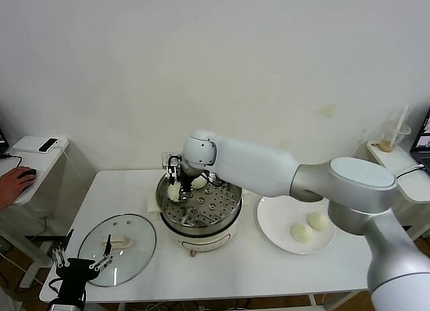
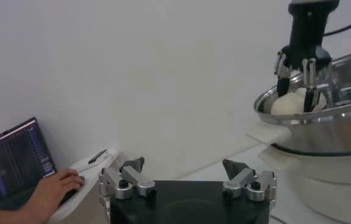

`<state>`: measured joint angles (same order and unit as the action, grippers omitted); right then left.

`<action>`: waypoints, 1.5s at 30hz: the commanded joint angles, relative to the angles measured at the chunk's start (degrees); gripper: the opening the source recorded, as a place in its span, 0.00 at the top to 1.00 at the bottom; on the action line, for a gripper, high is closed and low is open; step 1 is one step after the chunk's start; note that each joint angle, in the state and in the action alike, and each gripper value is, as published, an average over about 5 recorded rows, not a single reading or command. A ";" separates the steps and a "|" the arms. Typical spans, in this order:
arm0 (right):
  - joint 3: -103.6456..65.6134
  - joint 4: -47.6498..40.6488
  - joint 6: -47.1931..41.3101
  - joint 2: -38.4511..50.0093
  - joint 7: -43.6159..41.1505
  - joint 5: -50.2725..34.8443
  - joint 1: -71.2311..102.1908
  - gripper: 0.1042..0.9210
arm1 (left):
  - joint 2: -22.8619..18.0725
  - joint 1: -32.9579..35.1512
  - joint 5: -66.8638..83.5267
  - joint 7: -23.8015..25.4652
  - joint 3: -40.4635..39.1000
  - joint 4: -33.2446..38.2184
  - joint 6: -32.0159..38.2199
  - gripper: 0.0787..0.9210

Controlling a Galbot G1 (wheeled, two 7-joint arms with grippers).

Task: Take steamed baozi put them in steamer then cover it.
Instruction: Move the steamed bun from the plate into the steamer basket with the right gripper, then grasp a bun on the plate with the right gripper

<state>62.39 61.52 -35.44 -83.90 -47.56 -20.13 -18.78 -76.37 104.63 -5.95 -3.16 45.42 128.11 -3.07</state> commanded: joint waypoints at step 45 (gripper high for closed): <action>-21.73 28.02 20.85 57.64 -19.99 33.44 26.28 0.12 | -0.21 1.19 -1.51 0.23 -3.21 1.33 -0.20 0.12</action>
<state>50.30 90.45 -16.76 -30.93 -67.49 7.70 -7.24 -76.52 105.38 -7.18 -2.92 42.35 129.46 -3.27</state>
